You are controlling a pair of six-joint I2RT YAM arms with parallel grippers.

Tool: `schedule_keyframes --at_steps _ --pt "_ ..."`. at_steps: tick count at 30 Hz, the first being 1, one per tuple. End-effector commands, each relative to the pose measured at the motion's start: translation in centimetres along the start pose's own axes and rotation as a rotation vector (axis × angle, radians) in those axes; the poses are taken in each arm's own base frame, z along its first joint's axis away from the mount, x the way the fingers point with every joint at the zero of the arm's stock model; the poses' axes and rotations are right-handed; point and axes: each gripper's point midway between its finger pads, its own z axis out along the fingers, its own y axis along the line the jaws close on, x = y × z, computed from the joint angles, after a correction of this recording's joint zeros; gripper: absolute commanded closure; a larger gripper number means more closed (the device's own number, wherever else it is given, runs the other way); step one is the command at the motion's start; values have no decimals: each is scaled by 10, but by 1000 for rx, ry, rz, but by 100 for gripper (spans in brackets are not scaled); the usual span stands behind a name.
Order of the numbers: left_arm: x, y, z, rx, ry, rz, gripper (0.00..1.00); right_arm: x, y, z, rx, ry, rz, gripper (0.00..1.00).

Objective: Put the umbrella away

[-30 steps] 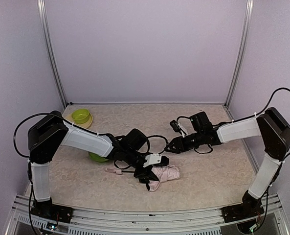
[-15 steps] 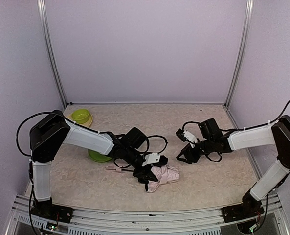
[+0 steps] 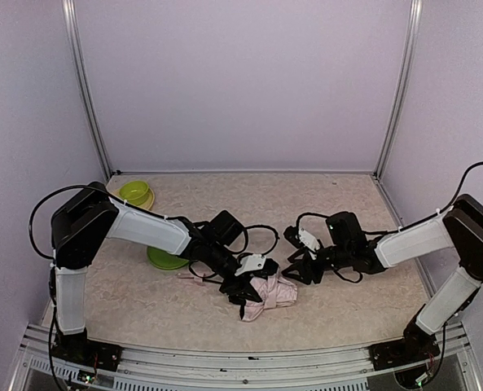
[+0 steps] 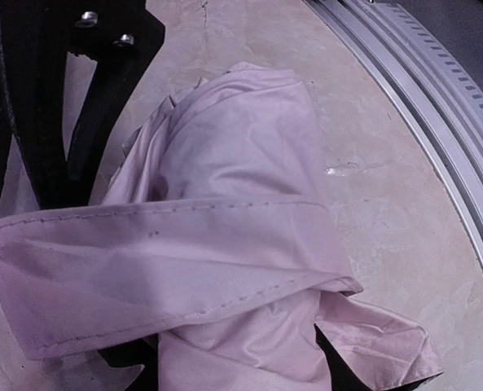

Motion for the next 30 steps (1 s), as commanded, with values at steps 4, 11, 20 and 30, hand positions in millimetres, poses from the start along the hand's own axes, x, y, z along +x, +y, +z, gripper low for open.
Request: schedule_keyframes --at_steps 4,11,20,30 --pt "89 -54 13 165 253 -242 100 -18 20 1 -56 -138 -133 47" --pt "91 -52 14 165 262 -247 100 -18 17 22 -94 -161 -184 48" --pt "93 -52 16 176 271 -259 100 -40 41 16 -207 -316 -312 52" --pt "93 -52 15 180 265 -259 100 -22 46 27 -253 -274 -309 54"
